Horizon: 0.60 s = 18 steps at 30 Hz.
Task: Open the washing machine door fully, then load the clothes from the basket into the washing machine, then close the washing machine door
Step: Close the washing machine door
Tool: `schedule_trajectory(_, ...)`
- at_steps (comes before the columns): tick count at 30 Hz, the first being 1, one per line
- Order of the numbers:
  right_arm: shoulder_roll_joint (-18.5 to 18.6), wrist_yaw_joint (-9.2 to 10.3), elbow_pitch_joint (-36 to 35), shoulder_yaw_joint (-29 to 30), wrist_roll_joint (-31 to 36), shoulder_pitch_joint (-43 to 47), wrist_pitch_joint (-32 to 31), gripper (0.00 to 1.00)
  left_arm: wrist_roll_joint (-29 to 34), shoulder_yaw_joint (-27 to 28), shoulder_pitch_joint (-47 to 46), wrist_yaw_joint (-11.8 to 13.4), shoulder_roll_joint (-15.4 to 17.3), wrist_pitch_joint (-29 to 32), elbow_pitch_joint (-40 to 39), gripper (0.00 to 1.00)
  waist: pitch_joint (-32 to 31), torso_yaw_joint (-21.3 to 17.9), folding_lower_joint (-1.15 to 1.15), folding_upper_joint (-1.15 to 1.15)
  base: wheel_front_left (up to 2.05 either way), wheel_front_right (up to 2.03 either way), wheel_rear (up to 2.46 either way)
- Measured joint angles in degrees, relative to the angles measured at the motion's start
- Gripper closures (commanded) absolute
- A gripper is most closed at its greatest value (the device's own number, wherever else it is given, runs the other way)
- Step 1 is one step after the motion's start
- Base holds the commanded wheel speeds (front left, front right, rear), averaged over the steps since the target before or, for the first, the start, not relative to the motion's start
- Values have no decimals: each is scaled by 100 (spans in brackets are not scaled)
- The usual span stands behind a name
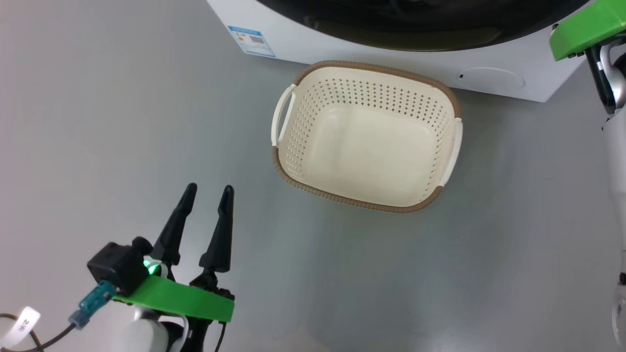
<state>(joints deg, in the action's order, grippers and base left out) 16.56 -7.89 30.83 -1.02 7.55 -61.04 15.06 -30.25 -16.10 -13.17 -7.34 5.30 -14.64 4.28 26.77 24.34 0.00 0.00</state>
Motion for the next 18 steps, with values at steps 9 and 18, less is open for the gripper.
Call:
schedule_trajectory(9, -80, 7, -835, -236, -463, 940, -1, 0, -80, 73, 182, 0, 212, -1, -140, 0, -295, -293, 0, 0, 0, 0, 0)
schedule_trajectory(18, -230, 7, -1789, -347, -983, 2769, -1, 0, -196, 342, 655, 0, 332, 0, 169, 0, -925, -646, 0, 0, 0, 0, 0)
